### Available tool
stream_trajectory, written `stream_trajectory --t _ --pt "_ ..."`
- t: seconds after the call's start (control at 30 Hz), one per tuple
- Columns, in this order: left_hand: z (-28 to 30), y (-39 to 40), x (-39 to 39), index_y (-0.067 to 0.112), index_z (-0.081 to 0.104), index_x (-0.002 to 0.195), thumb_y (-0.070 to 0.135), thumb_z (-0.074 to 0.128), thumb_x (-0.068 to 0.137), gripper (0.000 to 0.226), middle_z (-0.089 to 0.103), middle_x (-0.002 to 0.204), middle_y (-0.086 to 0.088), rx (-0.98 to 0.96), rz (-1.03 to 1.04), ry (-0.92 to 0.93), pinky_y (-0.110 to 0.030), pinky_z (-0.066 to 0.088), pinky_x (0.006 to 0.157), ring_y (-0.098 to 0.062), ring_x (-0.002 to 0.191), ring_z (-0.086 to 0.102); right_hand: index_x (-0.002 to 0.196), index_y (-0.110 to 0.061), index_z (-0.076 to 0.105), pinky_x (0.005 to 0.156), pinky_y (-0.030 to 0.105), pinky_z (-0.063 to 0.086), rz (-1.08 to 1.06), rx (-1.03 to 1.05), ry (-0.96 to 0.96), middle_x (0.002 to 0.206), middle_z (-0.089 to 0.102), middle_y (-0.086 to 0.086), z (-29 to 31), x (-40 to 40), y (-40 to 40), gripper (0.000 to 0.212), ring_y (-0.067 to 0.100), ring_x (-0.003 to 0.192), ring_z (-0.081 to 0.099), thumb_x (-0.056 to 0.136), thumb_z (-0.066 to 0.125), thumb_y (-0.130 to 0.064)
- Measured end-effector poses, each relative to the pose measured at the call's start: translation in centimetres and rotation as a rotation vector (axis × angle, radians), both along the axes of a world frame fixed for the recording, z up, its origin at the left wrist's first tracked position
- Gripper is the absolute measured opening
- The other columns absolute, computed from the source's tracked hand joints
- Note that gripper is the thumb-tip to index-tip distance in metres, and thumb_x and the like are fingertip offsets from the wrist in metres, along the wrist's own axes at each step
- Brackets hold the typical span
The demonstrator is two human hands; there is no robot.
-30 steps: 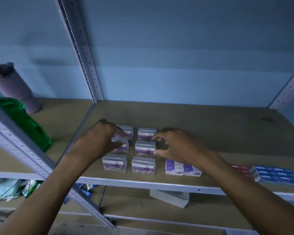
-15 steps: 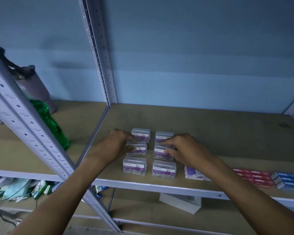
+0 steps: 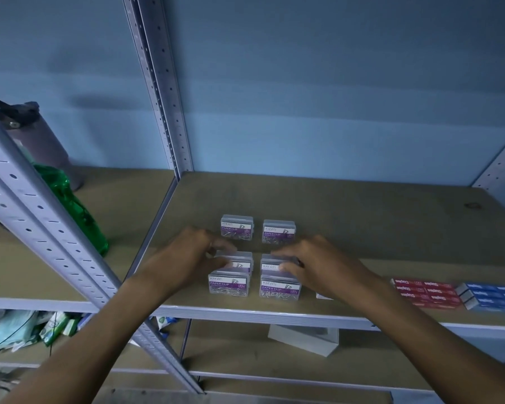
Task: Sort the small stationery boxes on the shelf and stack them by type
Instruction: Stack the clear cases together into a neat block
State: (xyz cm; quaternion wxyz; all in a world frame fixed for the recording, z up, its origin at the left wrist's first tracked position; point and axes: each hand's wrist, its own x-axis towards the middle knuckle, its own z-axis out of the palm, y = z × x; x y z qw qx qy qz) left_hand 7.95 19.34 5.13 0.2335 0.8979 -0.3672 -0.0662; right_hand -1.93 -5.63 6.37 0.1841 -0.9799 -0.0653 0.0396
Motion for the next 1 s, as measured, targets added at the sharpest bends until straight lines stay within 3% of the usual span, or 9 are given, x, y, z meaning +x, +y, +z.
stream_trajectory --t 0.2,0.3,0.37,0.43,0.5,0.8,1.0 --pt "-0.6 0.4 0.5 0.046 0.069 0.108 0.04 0.071 0.084 0.025 0.071 0.104 0.024 0.006 -0.015 0.074 -0.026 0.058 0.076 0.008 0.085 0.065 0.123 -0.029 0.07 0.088 0.036 0.056 -0.01 -0.045 0.017 0.119 0.074 -0.004 0.0 0.0 0.3 0.026 0.016 0.106 0.069 0.101 0.056 -0.034" --pt "-0.4 0.4 0.4 0.049 0.066 0.111 0.062 0.067 0.075 0.038 0.069 0.108 0.024 0.013 0.001 0.101 -0.029 0.058 0.079 0.005 0.089 0.064 0.125 -0.031 0.067 0.091 0.038 0.055 -0.02 -0.029 0.049 0.123 0.071 -0.006 0.1 -0.1 0.3 0.031 0.017 0.108 0.067 0.102 0.052 -0.043" --pt "-0.3 0.3 0.3 0.052 0.061 0.115 0.078 0.063 0.062 0.059 0.067 0.111 0.026 0.024 0.008 0.127 -0.028 0.057 0.081 0.004 0.092 0.063 0.134 -0.036 0.059 0.094 0.037 0.055 -0.02 -0.007 0.098 0.132 0.066 -0.011 0.2 -0.3 0.3 0.046 0.013 0.113 0.064 0.093 0.061 -0.056" --pt "-0.4 0.3 0.2 0.051 0.059 0.12 0.072 0.073 0.06 0.065 0.066 0.113 0.024 0.055 -0.004 0.14 -0.029 0.057 0.081 -0.001 0.093 0.063 0.142 -0.04 0.051 0.098 0.036 0.053 -0.013 -0.017 0.139 0.142 0.059 -0.014 0.1 -0.5 0.3 0.07 0.013 0.121 0.061 0.08 0.073 -0.063" --pt "-0.6 0.2 0.3 0.049 0.058 0.122 0.06 0.08 0.063 0.064 0.066 0.114 0.02 0.084 -0.013 0.111 -0.033 0.057 0.079 -0.003 0.09 0.063 0.144 -0.039 0.048 0.099 0.036 0.053 -0.007 -0.051 0.137 0.144 0.057 -0.014 -0.1 -0.5 0.4 0.081 0.014 0.123 0.06 0.073 0.08 -0.06" --pt "-0.4 -0.4 -0.5 0.042 0.064 0.119 0.046 0.084 0.067 0.055 0.065 0.119 0.018 0.08 0.01 0.035 -0.026 0.055 0.077 -0.003 0.091 0.062 0.14 -0.043 0.048 0.092 0.033 0.057 0.033 0.017 0.079 0.135 0.064 -0.015 -0.6 -0.3 0.4 0.073 0.009 0.111 0.065 0.074 0.08 -0.046" --pt "-0.7 -0.9 -0.4 0.04 0.064 0.117 0.045 0.084 0.067 0.054 0.064 0.124 0.018 0.063 -0.009 0.041 -0.03 0.056 0.085 -0.003 0.102 0.062 0.136 -0.04 0.052 0.086 0.033 0.059 0.026 0.034 0.074 0.128 0.068 -0.014 -1.2 0.0 0.3 0.07 0.007 0.102 0.068 0.072 0.08 -0.049"
